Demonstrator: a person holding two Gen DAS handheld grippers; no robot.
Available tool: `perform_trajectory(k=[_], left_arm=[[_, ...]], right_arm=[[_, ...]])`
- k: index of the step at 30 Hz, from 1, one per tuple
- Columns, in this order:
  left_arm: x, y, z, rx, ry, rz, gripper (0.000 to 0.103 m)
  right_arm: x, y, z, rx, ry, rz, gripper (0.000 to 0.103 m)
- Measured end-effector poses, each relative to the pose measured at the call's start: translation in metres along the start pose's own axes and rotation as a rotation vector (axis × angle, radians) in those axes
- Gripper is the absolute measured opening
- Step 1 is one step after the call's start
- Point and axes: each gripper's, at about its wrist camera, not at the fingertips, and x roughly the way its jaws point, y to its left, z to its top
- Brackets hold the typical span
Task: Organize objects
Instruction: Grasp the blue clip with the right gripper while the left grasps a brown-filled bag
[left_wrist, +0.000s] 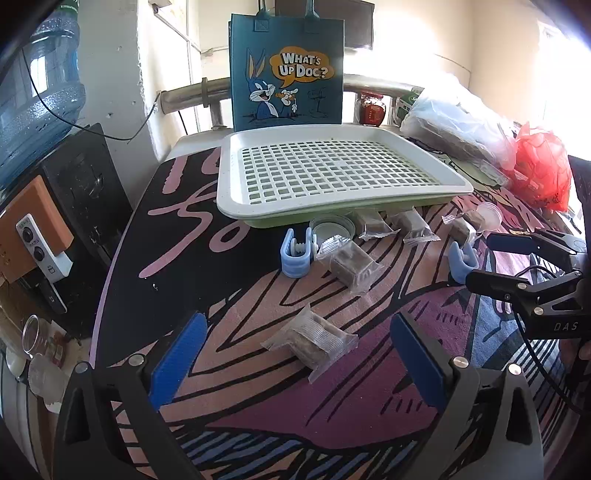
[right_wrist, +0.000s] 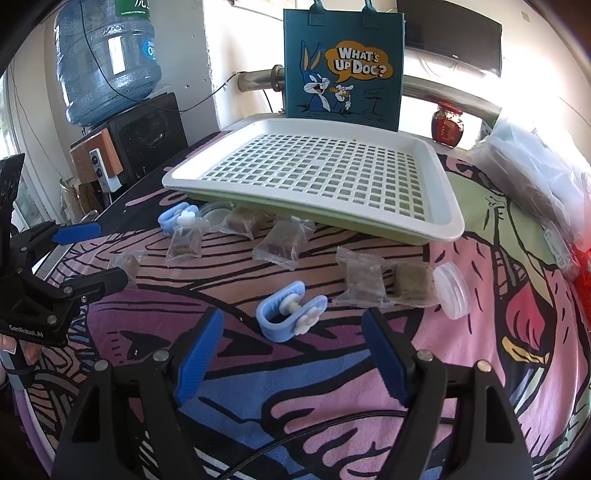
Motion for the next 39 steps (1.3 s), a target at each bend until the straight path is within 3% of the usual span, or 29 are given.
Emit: perform_trajectory(k=[11,13,19,21,23,25,27,33,39], left_arm=[[0.006,-0.002,-0.001,0.014,0.032,0.012,0.092],[0.007,-0.002,-0.001,0.015,0.036,0.016,0.09],[0.01,-0.002,-0.001,0.016,0.05,0.013,0.079],[0.01,-0.001,-0.001,0.011,0.053,0.008,0.072],[0.011,0.001,-0.001,0.003,0.06,0.002,0.067],[0.013,0.003,-0.001,-0.007,0.07,-0.016,0.059],[0.015,0.004,-0.001,-0.013,0.076,-0.028,0.043],[0.012,0.002,-0.002,-0.008,0.06,-0.034,0.031],[0.005,0.007,-0.001,-0.029,0.029,-0.073,0.03]], right_arm=[[0.001,0.004,0.001,-0.02,0.007,0.005,0.077],[0.003,0.005,0.001,-0.021,0.013,0.009,0.07],[0.004,0.009,0.003,-0.032,0.012,0.022,0.068],[0.006,0.01,0.005,-0.031,0.01,0.013,0.068],[0.01,0.009,0.006,-0.022,0.024,0.007,0.06],[0.013,0.006,0.006,-0.008,0.04,0.008,0.046],[0.015,0.003,0.006,0.009,0.052,0.007,0.038],[0.012,0.004,0.004,0.008,0.042,0.024,0.038],[0.002,0.01,0.004,-0.024,-0.011,0.032,0.038]])
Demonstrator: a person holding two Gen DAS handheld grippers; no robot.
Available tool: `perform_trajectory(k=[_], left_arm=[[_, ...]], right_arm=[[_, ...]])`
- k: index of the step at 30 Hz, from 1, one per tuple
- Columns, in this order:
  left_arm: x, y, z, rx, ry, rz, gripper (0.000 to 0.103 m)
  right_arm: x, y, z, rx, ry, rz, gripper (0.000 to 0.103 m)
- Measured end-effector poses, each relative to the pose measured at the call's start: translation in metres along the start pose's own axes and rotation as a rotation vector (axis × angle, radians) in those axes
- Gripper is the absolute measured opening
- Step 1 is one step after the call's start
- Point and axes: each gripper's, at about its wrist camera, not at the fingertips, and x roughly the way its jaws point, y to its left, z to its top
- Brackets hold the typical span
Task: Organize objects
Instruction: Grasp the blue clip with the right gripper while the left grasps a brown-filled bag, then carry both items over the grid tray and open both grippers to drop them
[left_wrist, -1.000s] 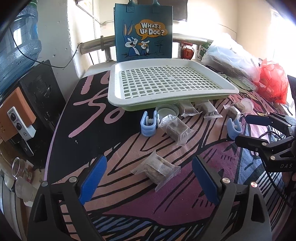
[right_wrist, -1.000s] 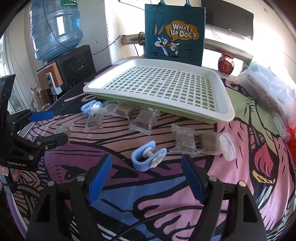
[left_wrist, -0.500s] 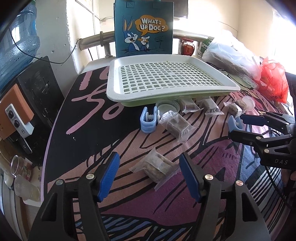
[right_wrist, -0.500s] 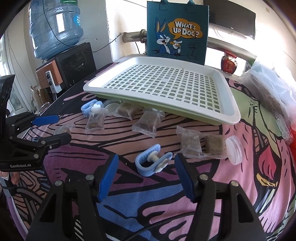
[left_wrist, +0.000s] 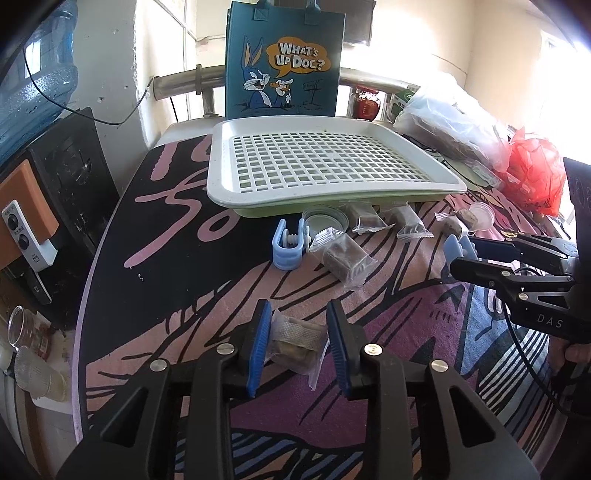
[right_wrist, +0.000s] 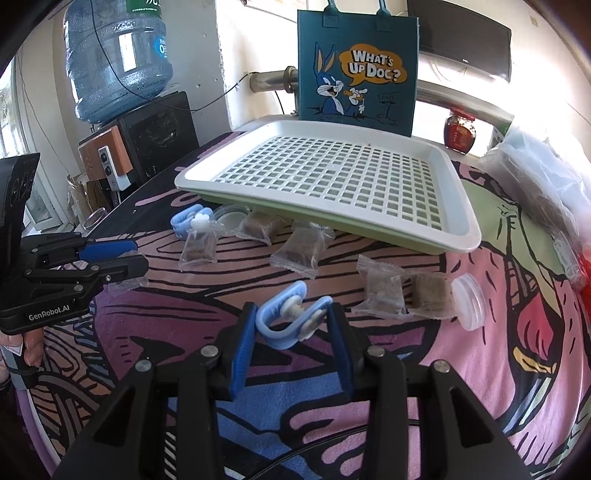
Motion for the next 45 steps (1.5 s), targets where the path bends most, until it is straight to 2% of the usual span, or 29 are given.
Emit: perform_trajectory(k=[8,24,33,38,45], left_arm=[[-0.015,0.004,-0.001,-0.019,-0.076,-0.027,0.03],[-0.015,0.002,-0.001,-0.013,-0.074,-0.027,0.03],[-0.008,0.001,0.001,-0.008,-0.036,-0.033,0.03],[-0.017,-0.007,0.018,0.006,-0.044,-0.065,0.03],[-0.023,-0.037,0.065,0.101,-0.111,-0.101,0.03]], right_arm=[[-0.012,-0.003,0.0,0.018,-0.068,0.013,0.038],[-0.012,-0.003,0.0,0.019,-0.073,0.02,0.038],[-0.013,-0.007,0.001,0.038,-0.077,0.037,0.038],[-0.023,-0.012,0.008,0.055,-0.093,0.076,0.038],[-0.046,-0.022,0.045,0.044,-0.174,0.072,0.038]])
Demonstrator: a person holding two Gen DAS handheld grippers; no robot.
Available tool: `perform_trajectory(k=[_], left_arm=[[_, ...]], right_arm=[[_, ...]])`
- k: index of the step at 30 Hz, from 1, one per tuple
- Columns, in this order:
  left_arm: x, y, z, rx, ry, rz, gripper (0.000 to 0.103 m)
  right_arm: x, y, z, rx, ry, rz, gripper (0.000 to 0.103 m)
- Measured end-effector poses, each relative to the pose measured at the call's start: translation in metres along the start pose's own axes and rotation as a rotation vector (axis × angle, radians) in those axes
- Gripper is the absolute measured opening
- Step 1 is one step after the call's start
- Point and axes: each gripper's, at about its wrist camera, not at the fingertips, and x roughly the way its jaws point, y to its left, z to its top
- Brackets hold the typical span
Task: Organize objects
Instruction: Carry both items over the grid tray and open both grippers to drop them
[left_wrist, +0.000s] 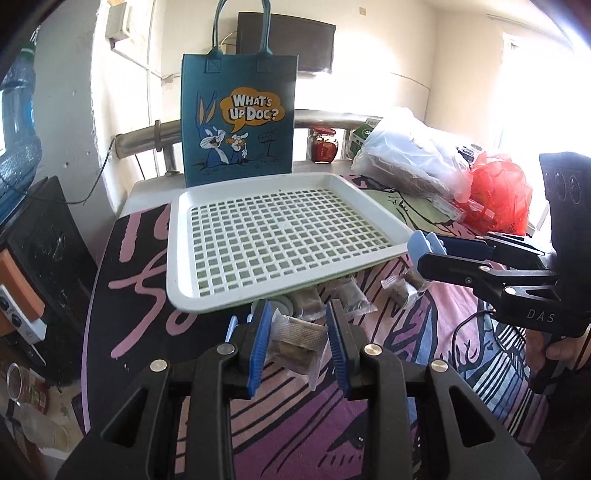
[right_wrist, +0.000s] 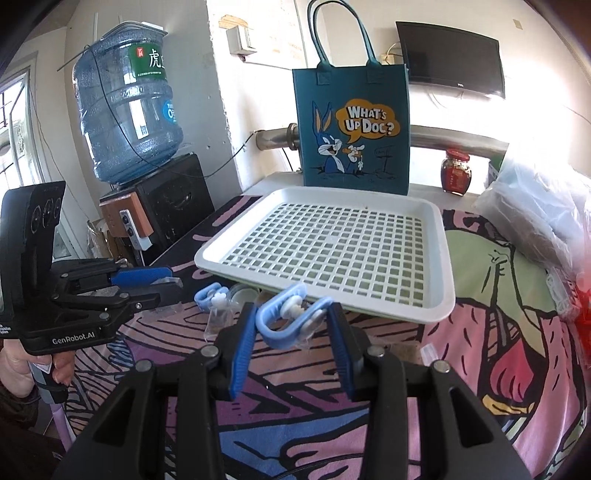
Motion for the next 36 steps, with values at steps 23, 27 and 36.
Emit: perform_trajectory(k=[23,27,36], left_arm=[[0.121,0.032,0.038,-0.085,0.096,0.108,0.029],[0.128,0.031,0.035,-0.084,0.103,0.115,0.028],[0.137,0.022,0.036,-0.032,0.11,0.112,0.049]], right_arm=[[0.099,-0.063,0.028,0.104,0.098,-0.101,0.038],[0.11,-0.067,0.025,0.105,0.122,-0.11,0.038],[0.127,-0.069,0.021,0.088,0.181,-0.148,0.04]])
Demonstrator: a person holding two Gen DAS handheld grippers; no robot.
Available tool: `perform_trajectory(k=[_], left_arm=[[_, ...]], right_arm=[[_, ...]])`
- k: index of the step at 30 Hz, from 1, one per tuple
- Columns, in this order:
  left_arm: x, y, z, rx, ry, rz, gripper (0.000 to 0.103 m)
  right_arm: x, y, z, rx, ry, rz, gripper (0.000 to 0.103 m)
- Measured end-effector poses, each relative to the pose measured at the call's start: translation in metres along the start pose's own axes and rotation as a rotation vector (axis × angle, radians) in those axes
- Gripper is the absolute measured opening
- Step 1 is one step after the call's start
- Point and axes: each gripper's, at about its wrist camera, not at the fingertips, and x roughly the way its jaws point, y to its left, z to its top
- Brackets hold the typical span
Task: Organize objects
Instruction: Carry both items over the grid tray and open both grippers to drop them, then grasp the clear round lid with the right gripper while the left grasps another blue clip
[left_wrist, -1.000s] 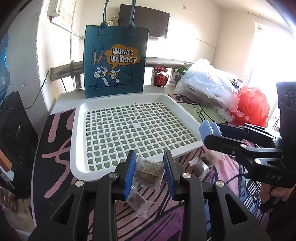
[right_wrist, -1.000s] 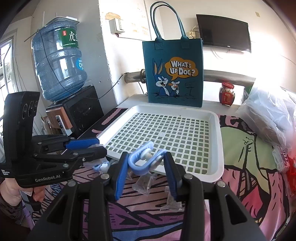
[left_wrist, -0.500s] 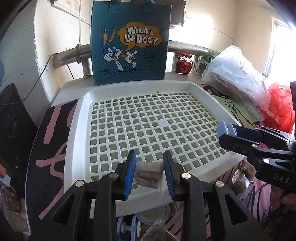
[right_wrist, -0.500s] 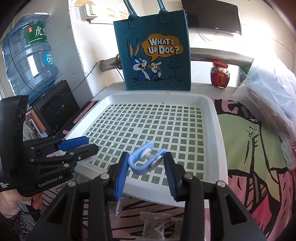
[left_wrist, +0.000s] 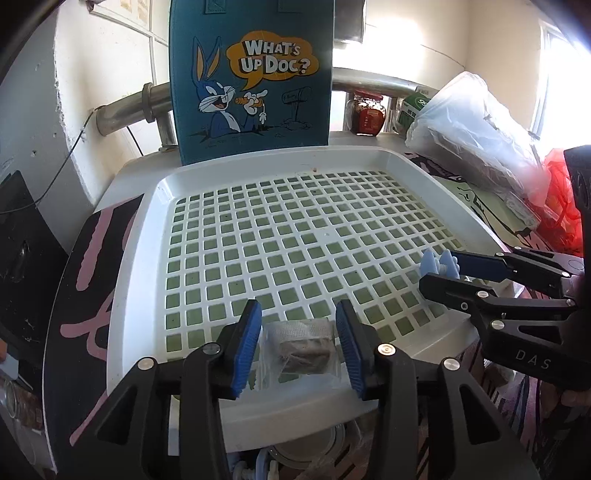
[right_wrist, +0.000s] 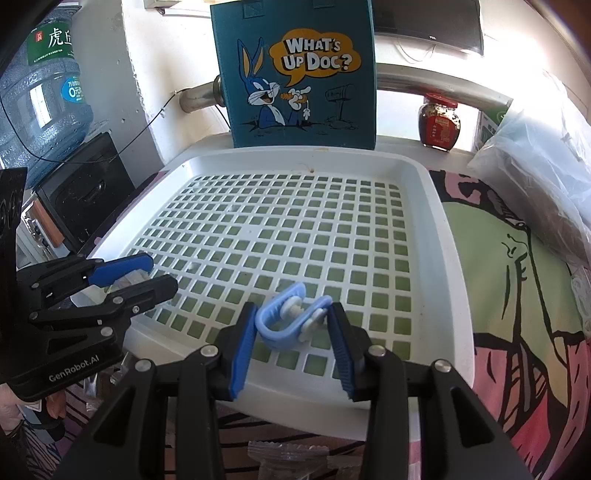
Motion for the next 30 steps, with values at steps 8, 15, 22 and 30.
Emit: perform_trajectory(k=[8,15,22,30], left_arm=[[-0.044,0.014,0.006,-0.027,-0.1,0.002,0.073],[-0.096,0.042,-0.005,-0.113,-0.231,-0.005,0.091],[-0.111,0.048,-0.036,-0.128,-0.214,-0.004,0.091],[-0.084,0.043,-0.075,-0.124,-0.051,-0.004,0.091]], right_arm=[[-0.049,-0.013,-0.001,0.064,-0.12,-0.016,0.049],[-0.116,-0.028,-0.014,0.123,-0.316,0.027,0.061],[-0.143,-0.039,-0.034,0.138,-0.334,0.017,0.061],[-0.118,-0.055,-0.06,0.136,-0.182,-0.026,0.06]])
